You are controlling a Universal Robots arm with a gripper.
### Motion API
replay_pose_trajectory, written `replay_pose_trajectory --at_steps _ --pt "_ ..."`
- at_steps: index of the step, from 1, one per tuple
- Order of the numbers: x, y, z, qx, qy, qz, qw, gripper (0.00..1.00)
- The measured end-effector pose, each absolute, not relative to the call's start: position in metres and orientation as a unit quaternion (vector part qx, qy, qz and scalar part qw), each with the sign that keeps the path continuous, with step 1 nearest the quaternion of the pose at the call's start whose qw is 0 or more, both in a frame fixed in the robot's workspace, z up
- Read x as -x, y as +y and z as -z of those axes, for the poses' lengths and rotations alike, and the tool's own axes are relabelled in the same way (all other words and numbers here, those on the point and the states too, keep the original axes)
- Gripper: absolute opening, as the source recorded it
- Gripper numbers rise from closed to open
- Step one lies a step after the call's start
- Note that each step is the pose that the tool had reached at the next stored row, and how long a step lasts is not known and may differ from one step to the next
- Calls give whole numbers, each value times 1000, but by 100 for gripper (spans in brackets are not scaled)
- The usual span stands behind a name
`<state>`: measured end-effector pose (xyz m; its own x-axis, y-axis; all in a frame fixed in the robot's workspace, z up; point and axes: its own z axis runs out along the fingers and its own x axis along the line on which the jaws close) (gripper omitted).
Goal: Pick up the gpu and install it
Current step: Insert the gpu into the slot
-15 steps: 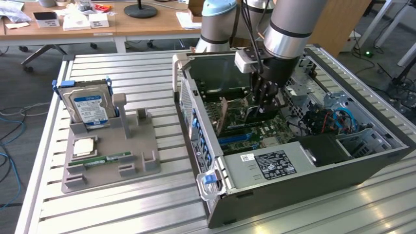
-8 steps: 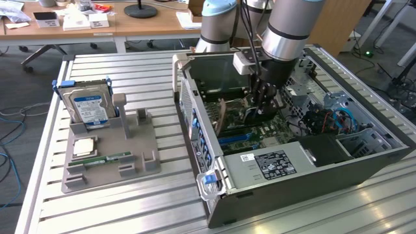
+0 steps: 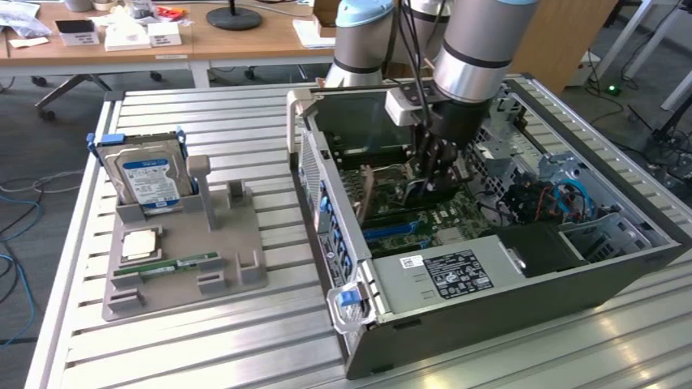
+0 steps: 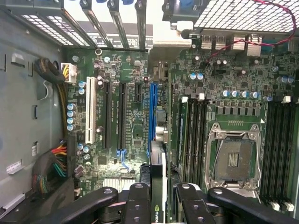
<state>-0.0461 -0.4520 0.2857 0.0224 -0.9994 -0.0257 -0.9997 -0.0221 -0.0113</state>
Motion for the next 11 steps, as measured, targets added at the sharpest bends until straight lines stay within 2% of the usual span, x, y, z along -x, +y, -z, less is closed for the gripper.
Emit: replay_pose_trajectory --at_steps 11 --pt "51 -454 -283 715 699 -5 13 26"
